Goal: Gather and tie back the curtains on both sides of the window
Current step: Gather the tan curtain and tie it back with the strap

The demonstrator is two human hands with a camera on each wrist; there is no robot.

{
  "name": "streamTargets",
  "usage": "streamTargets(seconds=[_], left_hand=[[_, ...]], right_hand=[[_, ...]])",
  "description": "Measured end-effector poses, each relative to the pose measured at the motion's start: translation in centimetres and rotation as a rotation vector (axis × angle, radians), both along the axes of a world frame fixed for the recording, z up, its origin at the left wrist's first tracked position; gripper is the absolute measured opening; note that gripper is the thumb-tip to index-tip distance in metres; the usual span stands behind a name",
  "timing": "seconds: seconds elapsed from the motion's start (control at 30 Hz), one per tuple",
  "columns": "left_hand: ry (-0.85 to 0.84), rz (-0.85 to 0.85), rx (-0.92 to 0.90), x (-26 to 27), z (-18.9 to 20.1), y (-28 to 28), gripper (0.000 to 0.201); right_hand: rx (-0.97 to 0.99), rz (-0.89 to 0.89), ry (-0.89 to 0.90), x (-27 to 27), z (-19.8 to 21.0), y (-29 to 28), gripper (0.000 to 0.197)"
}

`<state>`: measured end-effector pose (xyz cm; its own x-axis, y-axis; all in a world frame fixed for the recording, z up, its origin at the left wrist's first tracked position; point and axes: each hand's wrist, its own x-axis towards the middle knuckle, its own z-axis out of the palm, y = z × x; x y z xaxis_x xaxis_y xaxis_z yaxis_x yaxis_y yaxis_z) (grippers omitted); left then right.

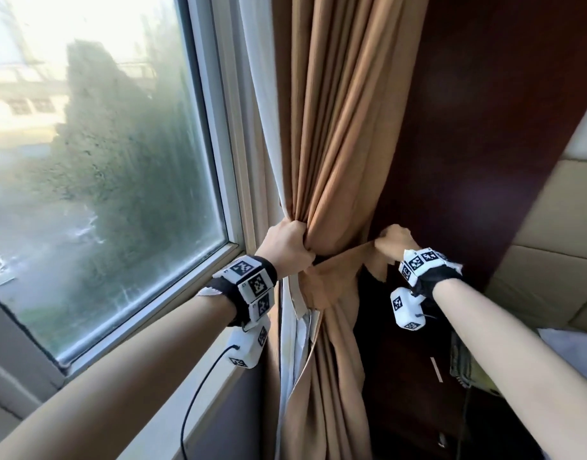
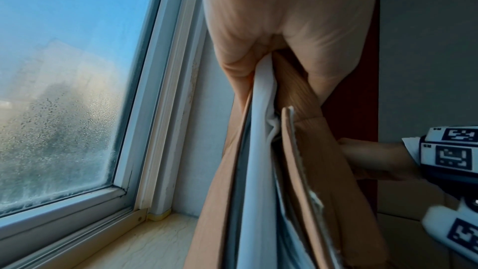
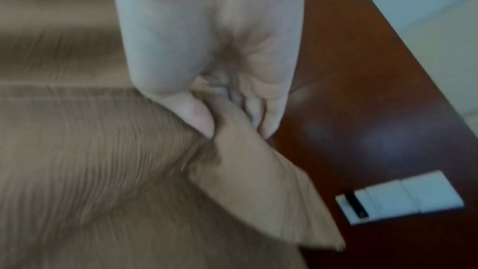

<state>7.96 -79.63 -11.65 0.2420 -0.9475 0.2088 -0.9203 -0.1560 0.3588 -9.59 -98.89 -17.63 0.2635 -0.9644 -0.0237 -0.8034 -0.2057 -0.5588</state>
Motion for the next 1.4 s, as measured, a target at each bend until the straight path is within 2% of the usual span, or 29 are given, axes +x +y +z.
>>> streamTargets(seconds=[0.07, 0.17, 0.3, 0.37, 0.47, 0.53, 0.57, 0.63, 0.67, 0.77, 0.83, 0.9, 0.97, 1.03, 1.17, 1.23, 1.4], left_hand=[[-0.004, 0.012, -0.007, 0.0, -0.1, -0.2, 0.02], [-0.023, 0.016, -0.027, -0.3, -0.2, -0.5, 0.018], [-0.037, 0.004, -0.043, -0.9, -0.6, -0.8, 0.02], [-0.044, 0.002, -0.048, -0.8, -0.6, -0.9, 0.019], [-0.05, -0.007, -0.044, -0.3, -0.7, -0.8, 0.022], [-0.055, -0.007, -0.044, 0.2, -0.7, -0.8, 0.025], [-0.055, -0.001, -0.043, 0.4, -0.7, -0.7, 0.025], [-0.055, 0.01, -0.037, 0.7, -0.7, -0.7, 0.026], [-0.052, 0.013, -0.03, 0.8, -0.7, -0.7, 0.028], [-0.048, 0.009, -0.004, 0.9, -0.6, -1.0, 0.04], [-0.047, 0.001, 0.001, 0.8, -0.6, -1.2, 0.044], [-0.045, -0.003, 0.003, 0.8, -0.7, -1.4, 0.042], [-0.042, -0.008, 0.002, 0.8, -0.7, -1.6, 0.036], [-0.032, -0.01, 0.003, 0.8, -0.8, -1.8, 0.035], [-0.036, 0.021, -0.017, 0.9, -1.0, -2.2, 0.033], [-0.008, 0.05, -0.028, 1.1, -1.0, -2.4, 0.03], [0.06, 0.099, -0.045, 0.6, -0.9, -3.0, 0.023]], right_hand=[[-0.033, -0.121, -0.228, -0.1, -0.4, -1.1, 0.027], [-0.067, -0.291, -0.473, 0.5, -0.8, -2.2, 0.033], [0.118, -0.414, -0.637, 1.2, -1.5, -5.4, 0.037], [0.202, -0.329, -0.689, 1.2, -2.2, -7.1, 0.051], [0.356, -0.173, -0.694, 1.4, -2.5, -7.9, 0.1], [0.434, -0.048, -0.639, 2.0, -2.3, -8.3, 0.119], [0.451, -0.002, -0.617, 2.2, -2.2, -8.6, 0.118], [0.47, 0.004, -0.601, 2.5, -1.6, -9.4, 0.1], [0.454, -0.008, -0.619, 2.6, -1.4, -10.6, 0.097], [0.424, -0.034, -0.793, 3.2, 0.2, -11.8, 0.114], [0.442, -0.035, -0.934, 3.8, 1.2, -11.9, 0.098], [0.466, 0.003, -0.997, 4.3, 1.2, -12.4, 0.083], [0.435, 0.085, -0.949, 4.6, 1.5, -12.8, 0.072], [0.343, 0.089, -0.828, 4.4, 0.6, -14.1, 0.061], [0.068, -0.027, -0.566, 2.8, 0.6, -11.4, 0.028], [-0.097, -0.109, -0.478, 1.4, -0.3, -9.3, 0.033], [-0.38, -0.268, -0.445, -2.1, -2.9, -1.9, 0.036]])
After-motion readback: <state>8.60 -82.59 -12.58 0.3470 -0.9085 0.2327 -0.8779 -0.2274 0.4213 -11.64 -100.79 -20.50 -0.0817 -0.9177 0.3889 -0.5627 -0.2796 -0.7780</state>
